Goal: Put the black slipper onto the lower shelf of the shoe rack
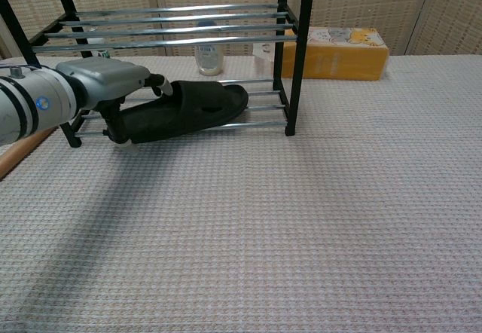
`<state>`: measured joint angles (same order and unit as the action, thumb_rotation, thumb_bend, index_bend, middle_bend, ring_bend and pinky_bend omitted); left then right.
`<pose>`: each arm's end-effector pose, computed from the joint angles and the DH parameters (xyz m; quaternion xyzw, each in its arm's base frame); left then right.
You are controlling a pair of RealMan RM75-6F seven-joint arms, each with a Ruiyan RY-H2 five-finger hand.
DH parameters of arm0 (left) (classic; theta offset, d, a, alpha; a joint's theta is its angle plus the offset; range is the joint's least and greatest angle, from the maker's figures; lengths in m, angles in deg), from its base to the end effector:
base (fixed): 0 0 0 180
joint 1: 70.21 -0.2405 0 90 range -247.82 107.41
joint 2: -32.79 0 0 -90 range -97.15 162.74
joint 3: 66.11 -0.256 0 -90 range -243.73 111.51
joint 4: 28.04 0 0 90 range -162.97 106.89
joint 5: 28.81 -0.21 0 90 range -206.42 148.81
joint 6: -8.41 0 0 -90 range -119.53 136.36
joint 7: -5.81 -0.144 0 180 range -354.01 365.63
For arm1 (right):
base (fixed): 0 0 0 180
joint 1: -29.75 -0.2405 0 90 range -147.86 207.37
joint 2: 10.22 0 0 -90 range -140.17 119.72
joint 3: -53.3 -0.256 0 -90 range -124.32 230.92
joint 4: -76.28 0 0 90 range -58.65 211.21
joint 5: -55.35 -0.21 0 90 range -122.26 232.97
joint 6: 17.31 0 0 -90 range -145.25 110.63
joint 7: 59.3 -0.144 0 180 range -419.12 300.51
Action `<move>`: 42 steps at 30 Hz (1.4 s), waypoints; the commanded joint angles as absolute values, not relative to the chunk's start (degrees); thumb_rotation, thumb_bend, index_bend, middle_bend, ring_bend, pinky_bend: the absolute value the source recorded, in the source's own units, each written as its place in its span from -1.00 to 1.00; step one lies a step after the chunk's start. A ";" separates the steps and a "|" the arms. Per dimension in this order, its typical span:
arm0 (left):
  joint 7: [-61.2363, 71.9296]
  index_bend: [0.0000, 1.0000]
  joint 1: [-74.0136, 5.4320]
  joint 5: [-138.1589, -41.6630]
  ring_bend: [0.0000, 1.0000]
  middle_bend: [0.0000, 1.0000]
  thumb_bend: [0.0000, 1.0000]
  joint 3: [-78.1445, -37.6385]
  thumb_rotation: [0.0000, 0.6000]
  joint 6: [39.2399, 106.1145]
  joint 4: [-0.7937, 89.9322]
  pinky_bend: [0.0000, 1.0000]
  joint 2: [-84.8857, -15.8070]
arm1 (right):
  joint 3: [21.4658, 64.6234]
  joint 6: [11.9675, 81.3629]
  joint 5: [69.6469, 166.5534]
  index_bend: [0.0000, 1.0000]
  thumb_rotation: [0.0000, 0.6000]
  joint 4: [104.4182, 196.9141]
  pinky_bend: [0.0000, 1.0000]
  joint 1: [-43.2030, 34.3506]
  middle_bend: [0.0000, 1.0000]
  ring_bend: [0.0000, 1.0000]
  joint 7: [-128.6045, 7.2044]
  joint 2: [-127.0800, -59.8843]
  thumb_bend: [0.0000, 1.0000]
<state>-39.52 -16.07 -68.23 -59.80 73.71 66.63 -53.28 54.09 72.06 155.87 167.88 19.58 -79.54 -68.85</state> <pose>-0.1147 0.3517 -0.0026 -0.7645 -0.3097 -0.2681 0.4977 -0.2726 -0.1898 0.1754 0.6379 -0.3859 0.5089 0.4303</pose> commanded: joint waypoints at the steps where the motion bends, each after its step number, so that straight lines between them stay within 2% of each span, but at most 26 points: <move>1: -36.53 -0.63 -18.32 -72.74 -0.74 -0.60 -0.73 -62.26 1.00 72.85 67.33 -0.31 -51.55 | 54.11 72.07 155.82 -0.80 1.00 168.01 -0.51 19.64 -0.61 -0.72 -79.41 -68.76 -0.46; 4: -36.47 -0.62 -19.74 -74.11 -0.74 -0.60 -0.73 -63.89 1.00 73.13 69.51 -0.31 -49.46 | 54.12 72.05 155.83 -0.80 1.00 168.15 -0.51 19.66 -0.61 -0.72 -79.23 -68.68 -0.46; 11: -35.40 -0.63 -22.12 -70.39 -0.74 -0.60 -0.73 -65.60 1.00 71.35 72.83 -0.31 -45.17 | 54.06 71.83 155.79 -0.80 1.00 168.13 -0.51 19.53 -0.61 -0.72 -79.21 -68.78 -0.46; 20: -34.42 -0.64 -25.14 -69.63 -0.74 -0.60 -0.73 -67.39 1.00 72.43 75.23 -0.31 -41.54 | 53.94 71.42 155.79 -0.80 1.00 168.22 -0.51 19.19 -0.61 -0.72 -79.14 -68.72 -0.46; 33: -35.26 -0.64 -22.93 -61.54 -0.74 -0.60 -0.73 -63.47 1.00 69.13 68.92 -0.31 -45.31 | 54.09 71.80 155.81 -0.80 1.00 168.35 -0.51 19.50 -0.61 -0.72 -78.96 -68.47 -0.46; 42: -35.79 -0.65 -21.38 -60.22 -0.74 -0.60 -0.73 -62.22 1.00 67.90 70.08 -0.31 -46.52 | 54.08 71.98 155.77 -0.80 1.00 168.64 -0.51 19.68 -0.61 -0.72 -78.68 -68.29 -0.46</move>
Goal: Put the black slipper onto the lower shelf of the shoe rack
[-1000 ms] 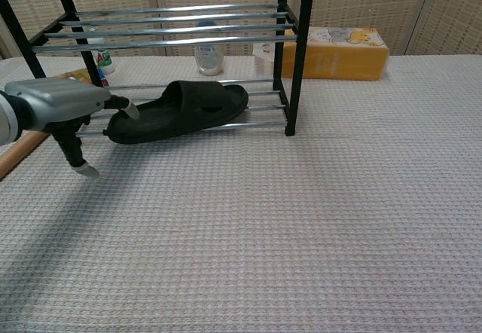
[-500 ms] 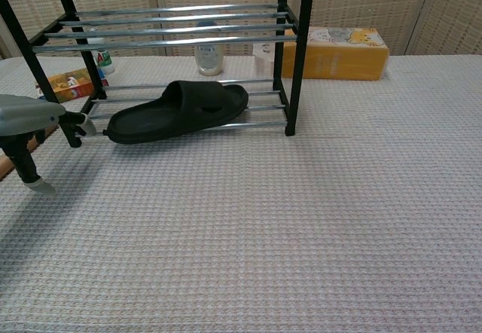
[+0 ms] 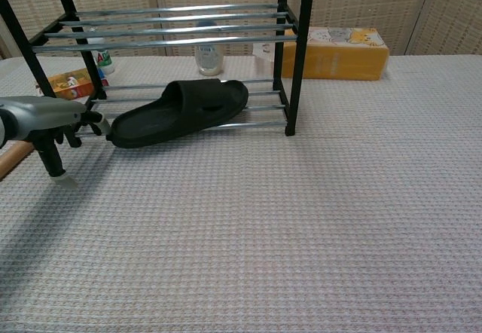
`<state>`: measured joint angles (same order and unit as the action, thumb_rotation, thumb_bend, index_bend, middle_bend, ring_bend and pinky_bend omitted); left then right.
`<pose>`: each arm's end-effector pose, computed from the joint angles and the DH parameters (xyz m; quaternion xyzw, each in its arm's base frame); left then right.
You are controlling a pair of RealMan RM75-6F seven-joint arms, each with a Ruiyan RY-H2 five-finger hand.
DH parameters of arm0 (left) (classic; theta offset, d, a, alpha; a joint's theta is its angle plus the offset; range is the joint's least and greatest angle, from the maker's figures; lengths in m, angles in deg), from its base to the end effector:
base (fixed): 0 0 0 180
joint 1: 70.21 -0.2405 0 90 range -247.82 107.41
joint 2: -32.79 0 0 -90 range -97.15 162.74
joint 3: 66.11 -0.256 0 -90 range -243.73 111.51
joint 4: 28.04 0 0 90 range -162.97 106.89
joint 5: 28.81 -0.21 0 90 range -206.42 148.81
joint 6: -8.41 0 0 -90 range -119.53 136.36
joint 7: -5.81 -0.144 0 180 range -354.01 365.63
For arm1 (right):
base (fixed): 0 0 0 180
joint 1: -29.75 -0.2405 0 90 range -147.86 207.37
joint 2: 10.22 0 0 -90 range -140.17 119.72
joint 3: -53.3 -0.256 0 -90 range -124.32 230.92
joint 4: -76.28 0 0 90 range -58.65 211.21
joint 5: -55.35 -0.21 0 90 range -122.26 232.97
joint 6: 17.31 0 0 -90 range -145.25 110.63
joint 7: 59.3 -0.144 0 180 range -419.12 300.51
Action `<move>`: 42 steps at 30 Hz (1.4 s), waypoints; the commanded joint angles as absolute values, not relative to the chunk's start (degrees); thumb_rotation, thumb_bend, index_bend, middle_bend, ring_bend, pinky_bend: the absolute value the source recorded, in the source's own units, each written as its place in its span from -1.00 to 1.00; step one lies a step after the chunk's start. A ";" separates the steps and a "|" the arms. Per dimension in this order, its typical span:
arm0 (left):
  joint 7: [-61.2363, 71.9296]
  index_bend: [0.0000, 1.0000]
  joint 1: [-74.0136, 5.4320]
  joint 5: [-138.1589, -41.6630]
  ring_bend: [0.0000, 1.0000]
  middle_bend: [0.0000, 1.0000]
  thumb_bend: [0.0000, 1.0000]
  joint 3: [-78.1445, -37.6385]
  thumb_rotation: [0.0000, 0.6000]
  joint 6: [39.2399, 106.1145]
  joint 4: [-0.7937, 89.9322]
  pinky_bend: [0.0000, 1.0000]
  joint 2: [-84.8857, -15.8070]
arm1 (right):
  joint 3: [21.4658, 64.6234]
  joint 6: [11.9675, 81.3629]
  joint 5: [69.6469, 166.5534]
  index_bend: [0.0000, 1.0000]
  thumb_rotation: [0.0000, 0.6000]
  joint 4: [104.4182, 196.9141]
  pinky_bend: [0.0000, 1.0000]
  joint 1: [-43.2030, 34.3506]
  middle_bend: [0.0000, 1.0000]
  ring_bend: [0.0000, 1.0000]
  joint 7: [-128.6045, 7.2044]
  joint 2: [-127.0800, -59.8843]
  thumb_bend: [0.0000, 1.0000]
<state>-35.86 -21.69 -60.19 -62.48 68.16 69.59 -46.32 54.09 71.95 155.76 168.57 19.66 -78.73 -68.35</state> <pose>-0.1844 0.3343 0.0174 -0.7378 -0.4143 -0.1866 0.4992 -0.2714 -0.1892 0.1769 0.6394 -0.3836 0.5056 0.4340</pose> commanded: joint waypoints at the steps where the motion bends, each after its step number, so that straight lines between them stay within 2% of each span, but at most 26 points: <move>1: -35.77 -0.65 -21.23 -60.27 -0.74 -0.60 -0.73 -62.13 1.00 67.82 70.39 -0.31 -46.61 | 54.09 72.01 155.76 -0.80 1.00 168.68 -0.51 19.71 -0.61 -0.72 -78.67 -68.25 -0.46; 15: -36.15 -0.64 -17.76 -60.41 -0.74 -0.60 -0.73 -60.62 1.00 66.06 75.08 -0.31 -47.53 | 54.09 72.60 155.84 -0.80 1.00 169.08 -0.51 20.15 -0.61 -0.72 -78.40 -68.05 -0.46; 42: -38.14 -0.65 -8.64 -55.99 -0.74 -0.60 -0.73 -57.91 1.00 65.20 71.08 -0.31 -55.38 | 54.00 73.26 155.29 -0.80 1.00 168.80 -0.51 21.03 -0.61 -0.72 -78.66 -67.90 -0.46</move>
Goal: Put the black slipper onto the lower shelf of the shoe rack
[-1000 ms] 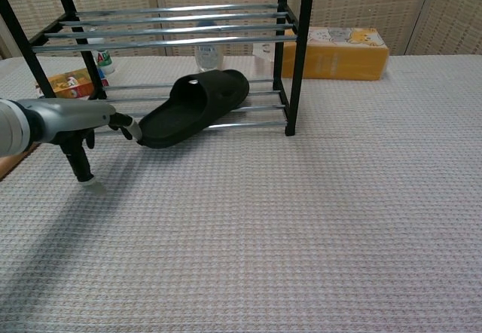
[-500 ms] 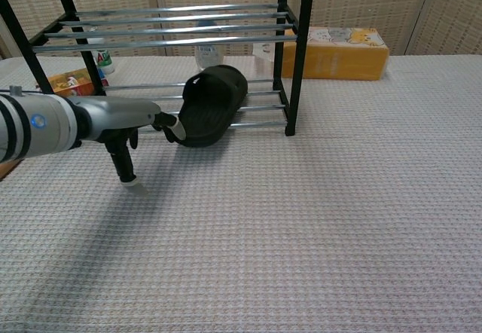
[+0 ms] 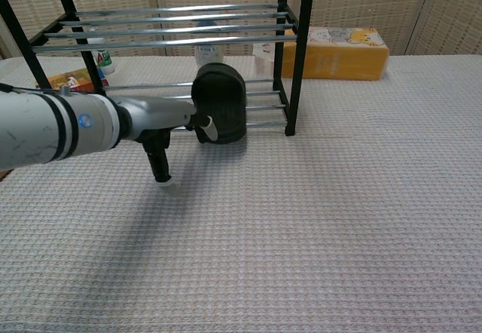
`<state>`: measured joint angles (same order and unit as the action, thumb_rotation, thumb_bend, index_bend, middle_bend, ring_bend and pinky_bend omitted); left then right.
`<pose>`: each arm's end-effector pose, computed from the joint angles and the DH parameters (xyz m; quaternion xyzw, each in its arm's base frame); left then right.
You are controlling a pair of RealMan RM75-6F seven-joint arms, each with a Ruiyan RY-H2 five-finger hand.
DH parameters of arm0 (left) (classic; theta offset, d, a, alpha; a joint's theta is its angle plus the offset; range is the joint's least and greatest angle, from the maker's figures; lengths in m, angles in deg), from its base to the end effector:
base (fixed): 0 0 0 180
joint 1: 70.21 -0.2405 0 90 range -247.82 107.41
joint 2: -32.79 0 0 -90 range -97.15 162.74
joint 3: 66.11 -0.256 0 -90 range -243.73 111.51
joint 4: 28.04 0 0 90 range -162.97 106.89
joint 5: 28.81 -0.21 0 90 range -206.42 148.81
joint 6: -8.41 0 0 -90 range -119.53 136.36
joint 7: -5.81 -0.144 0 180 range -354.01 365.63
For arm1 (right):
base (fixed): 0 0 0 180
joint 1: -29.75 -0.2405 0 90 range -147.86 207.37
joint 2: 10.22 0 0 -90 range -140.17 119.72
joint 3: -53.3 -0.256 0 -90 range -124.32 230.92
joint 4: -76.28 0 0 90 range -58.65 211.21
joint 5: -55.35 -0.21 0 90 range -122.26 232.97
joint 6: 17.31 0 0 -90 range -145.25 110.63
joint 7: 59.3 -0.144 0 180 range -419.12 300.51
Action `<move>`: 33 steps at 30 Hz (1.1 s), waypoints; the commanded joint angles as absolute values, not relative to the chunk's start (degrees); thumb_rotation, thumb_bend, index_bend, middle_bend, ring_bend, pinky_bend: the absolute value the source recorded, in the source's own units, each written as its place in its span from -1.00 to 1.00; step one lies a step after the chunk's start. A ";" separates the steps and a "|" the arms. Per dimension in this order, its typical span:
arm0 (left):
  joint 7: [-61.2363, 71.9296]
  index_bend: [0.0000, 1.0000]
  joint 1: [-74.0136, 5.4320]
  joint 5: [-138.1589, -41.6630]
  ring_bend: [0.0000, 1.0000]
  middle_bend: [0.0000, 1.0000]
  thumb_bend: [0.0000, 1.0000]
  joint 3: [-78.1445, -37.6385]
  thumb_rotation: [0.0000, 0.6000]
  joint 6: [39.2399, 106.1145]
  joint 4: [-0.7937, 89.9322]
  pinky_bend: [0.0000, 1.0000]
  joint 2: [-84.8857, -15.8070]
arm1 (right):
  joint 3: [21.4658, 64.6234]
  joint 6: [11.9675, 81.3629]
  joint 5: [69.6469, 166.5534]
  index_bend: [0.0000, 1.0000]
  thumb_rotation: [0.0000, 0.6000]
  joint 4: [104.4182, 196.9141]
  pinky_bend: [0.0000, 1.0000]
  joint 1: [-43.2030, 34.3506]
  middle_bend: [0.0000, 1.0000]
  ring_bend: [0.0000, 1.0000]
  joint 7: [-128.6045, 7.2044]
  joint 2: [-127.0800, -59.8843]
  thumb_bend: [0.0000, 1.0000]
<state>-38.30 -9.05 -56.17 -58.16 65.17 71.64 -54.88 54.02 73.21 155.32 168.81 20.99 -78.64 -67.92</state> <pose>-0.0718 0.3309 -0.0388 -0.7983 -0.3902 -0.2475 0.3862 -0.2746 -0.1832 0.1823 0.6299 -0.3841 0.5071 0.4457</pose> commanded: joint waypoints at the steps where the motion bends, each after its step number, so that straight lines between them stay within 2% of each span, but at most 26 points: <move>1: -38.02 -0.65 -8.46 -55.93 -0.74 -0.60 -0.73 -57.81 1.00 65.16 70.75 -0.31 -55.63 | 53.99 73.32 155.26 -0.80 1.00 168.80 -0.51 21.08 -0.61 -0.72 -78.68 -67.90 -0.46; 10: -36.58 -0.68 -7.23 -55.60 -0.74 -0.60 -0.73 -56.84 1.00 65.12 68.16 -0.31 -57.69 | 53.88 73.63 154.94 -0.80 1.00 168.51 -0.51 21.42 -0.61 -0.72 -79.00 -67.94 -0.46; 15: -35.46 -0.69 -8.00 -57.65 -0.74 -0.61 -0.73 -57.26 1.00 66.31 69.79 -0.31 -56.63 | 53.79 73.67 154.93 -0.80 1.00 168.53 -0.51 21.45 -0.61 -0.72 -79.02 -67.85 -0.46; 23: -32.74 -0.69 -12.37 -64.60 -0.74 -0.61 -0.73 -60.66 1.00 70.06 76.28 -0.31 -51.64 | 53.63 73.25 154.62 -0.80 1.00 168.41 -0.51 21.32 -0.61 -0.72 -79.10 -67.68 -0.46; 33: -24.53 -0.71 -24.15 -78.75 -0.74 -0.61 -0.73 -68.40 1.00 78.63 81.50 -0.31 -43.50 | 53.89 73.48 153.17 -0.80 1.00 168.63 -0.51 22.59 -0.61 -0.72 -79.03 -67.17 -0.46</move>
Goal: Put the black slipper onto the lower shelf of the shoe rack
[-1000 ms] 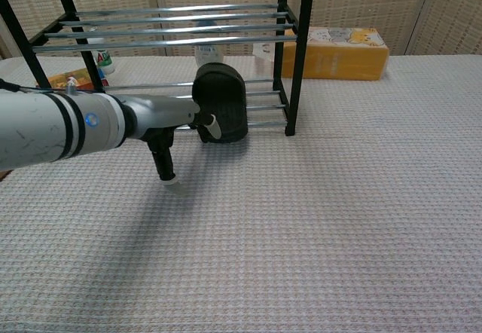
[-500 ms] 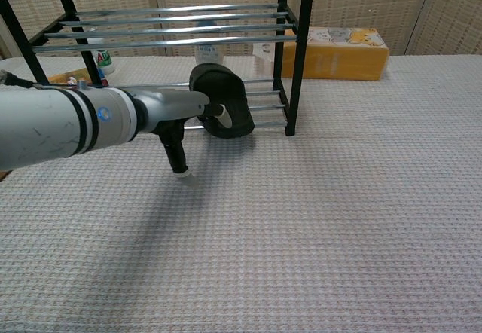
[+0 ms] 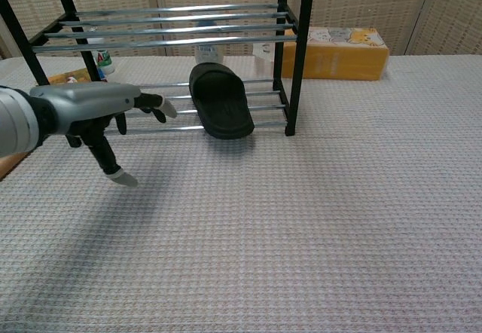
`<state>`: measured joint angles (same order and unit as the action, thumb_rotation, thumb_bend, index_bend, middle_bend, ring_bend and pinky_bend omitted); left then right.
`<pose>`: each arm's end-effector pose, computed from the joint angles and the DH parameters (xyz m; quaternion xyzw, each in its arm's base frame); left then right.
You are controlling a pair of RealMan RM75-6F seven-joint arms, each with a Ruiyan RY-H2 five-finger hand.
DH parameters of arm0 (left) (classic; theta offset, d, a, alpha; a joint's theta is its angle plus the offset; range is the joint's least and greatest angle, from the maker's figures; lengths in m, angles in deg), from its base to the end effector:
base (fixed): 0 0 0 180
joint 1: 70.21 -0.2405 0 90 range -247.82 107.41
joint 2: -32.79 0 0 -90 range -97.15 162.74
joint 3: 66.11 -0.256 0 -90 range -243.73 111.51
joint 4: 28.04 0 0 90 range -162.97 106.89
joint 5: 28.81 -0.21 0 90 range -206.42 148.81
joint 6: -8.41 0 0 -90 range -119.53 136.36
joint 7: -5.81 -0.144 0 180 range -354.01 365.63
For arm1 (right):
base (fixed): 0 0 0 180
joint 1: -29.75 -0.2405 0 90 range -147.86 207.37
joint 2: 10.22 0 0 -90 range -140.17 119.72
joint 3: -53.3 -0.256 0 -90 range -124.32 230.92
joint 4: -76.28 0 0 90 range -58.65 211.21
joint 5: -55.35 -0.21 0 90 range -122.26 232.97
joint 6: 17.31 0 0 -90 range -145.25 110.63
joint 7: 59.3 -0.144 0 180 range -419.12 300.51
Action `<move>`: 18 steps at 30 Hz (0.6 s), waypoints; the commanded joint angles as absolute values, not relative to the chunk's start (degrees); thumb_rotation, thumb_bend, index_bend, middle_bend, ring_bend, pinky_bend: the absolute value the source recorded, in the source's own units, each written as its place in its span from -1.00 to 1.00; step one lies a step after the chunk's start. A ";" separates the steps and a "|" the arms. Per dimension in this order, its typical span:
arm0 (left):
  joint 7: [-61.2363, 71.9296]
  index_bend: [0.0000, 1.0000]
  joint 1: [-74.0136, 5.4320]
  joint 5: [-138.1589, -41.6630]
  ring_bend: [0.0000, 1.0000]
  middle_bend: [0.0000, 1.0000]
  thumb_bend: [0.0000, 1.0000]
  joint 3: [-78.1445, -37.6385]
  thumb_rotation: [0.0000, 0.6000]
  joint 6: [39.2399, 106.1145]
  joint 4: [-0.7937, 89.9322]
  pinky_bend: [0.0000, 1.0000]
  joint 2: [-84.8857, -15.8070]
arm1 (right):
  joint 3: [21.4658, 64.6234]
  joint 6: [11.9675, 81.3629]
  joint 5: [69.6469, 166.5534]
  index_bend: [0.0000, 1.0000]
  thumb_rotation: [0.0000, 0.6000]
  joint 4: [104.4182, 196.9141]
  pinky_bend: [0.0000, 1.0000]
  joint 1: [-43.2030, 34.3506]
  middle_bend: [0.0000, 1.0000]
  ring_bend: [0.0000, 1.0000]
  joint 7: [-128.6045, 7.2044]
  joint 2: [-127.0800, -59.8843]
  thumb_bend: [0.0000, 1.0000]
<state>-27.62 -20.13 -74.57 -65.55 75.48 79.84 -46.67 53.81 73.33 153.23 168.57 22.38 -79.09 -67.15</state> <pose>-0.1235 0.2999 0.0125 -0.7610 -0.3897 -0.3034 0.4205 -0.2843 -0.1787 0.1900 0.6159 -0.3933 0.4973 0.4676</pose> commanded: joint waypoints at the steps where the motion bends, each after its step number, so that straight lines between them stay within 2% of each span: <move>1: -23.55 -0.71 -25.30 -79.85 -0.74 -0.61 -0.73 -68.92 1.00 79.44 81.65 -0.31 -42.67 | 53.92 73.51 153.06 -0.80 1.00 168.60 -0.51 22.72 -0.61 -0.72 -78.99 -67.21 -0.46; 4: -19.63 -0.71 -29.50 -83.44 -0.74 -0.61 -0.73 -70.41 1.00 82.40 81.50 -0.32 -39.67 | 54.03 73.20 152.45 -0.80 1.00 168.43 -0.51 23.03 -0.61 -0.72 -78.93 -67.31 -0.46; 10: -12.31 -0.70 -36.28 -86.36 -0.74 -0.61 -0.73 -70.74 1.00 87.03 79.21 -0.32 -35.32 | 53.90 71.55 150.70 -0.80 1.00 167.94 -0.51 23.11 -0.61 -0.72 -77.58 -67.13 -0.46; 18: -2.59 -0.66 -44.10 -92.06 -0.74 -0.63 -0.73 -70.36 1.00 91.21 68.66 -0.33 -33.77 | 53.46 68.79 148.50 -0.80 1.00 167.00 -0.51 22.70 -0.61 -0.72 -74.38 -67.10 -0.46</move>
<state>-5.13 -41.42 -90.18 -70.38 89.65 72.32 -34.07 53.58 69.16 148.71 167.33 22.85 -75.04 -66.99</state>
